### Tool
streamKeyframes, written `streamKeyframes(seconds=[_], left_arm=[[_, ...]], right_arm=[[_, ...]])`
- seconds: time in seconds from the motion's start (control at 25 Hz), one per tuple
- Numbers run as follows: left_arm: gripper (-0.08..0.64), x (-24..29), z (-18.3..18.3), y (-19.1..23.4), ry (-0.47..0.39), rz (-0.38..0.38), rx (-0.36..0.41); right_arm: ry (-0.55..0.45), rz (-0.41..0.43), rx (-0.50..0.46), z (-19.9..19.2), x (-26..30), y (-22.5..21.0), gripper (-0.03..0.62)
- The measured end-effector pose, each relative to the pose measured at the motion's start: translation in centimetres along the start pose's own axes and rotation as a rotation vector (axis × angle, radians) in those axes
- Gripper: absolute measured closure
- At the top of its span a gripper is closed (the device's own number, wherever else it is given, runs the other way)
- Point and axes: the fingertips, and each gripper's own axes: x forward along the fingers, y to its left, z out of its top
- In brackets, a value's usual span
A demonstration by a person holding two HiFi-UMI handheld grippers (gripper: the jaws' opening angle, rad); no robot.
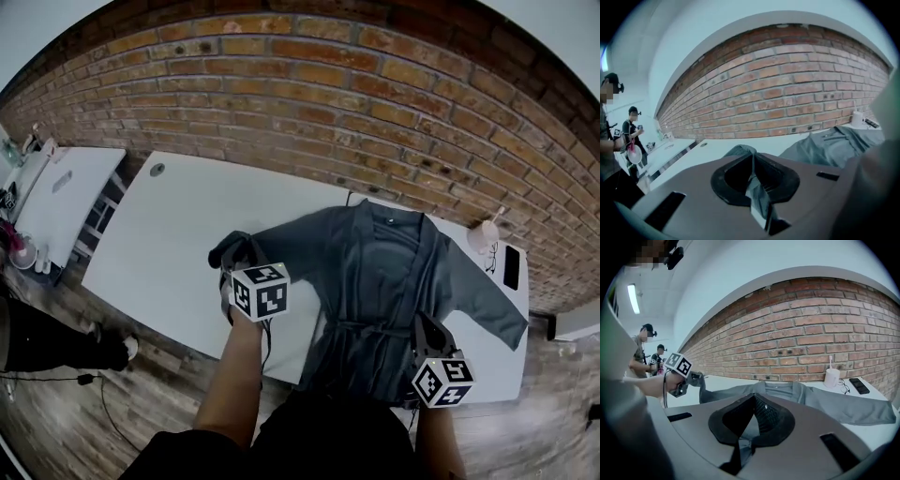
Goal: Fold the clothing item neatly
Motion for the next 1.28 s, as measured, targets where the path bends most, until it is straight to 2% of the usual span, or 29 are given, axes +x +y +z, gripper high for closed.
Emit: streamKeyframes(seconds=[0.16, 0.32, 0.52, 0.68, 0.92, 1.04, 1.12, 1.16, 1.28], left_arm=[[0.542, -1.0, 4.1, -8.6, -0.080, -0.137, 0.083], [0.543, -2.0, 5.8, -18.2, -0.109, -0.285, 0.164], [0.543, -3.8, 5.0, -30.0, -0.088, -0.455, 0.273], [0.543, -5.1, 2.1, -37.1, -0.037, -0.561, 0.368], [0.541, -5.3, -4.7, -43.3, 0.060, -0.642, 0.508], [0.525, -6.6, -6.2, -44.8, 0.050, -0.715, 0.491], [0.431, -8.2, -6.2, -45.5, 0.019, -0.775, 0.480], [0.412, -8.8, -6.0, -45.5, 0.002, -0.789, 0.481], [0.400, -8.5, -5.2, -43.4, -0.023, -0.743, 0.476]], right_arm=[[-0.008, -0.055, 0.026, -0.4, -2.0, -2.9, 0.601], [-0.013, -0.112, 0.048, -0.9, -4.4, -5.9, 0.601], [-0.014, -0.183, 0.074, -1.5, -7.3, -9.9, 0.601], [-0.014, -0.229, 0.096, -2.0, -9.2, -12.7, 0.601], [-0.004, -0.254, 0.107, -2.6, -10.3, -15.0, 0.601], [-0.001, -0.258, 0.113, -2.8, -10.6, -15.8, 0.601], [0.003, -0.258, 0.122, -3.0, -10.6, -16.3, 0.601], [0.004, -0.256, 0.126, -3.1, -10.5, -16.5, 0.601], [0.002, -0.241, 0.126, -3.0, -10.1, -16.6, 0.601]])
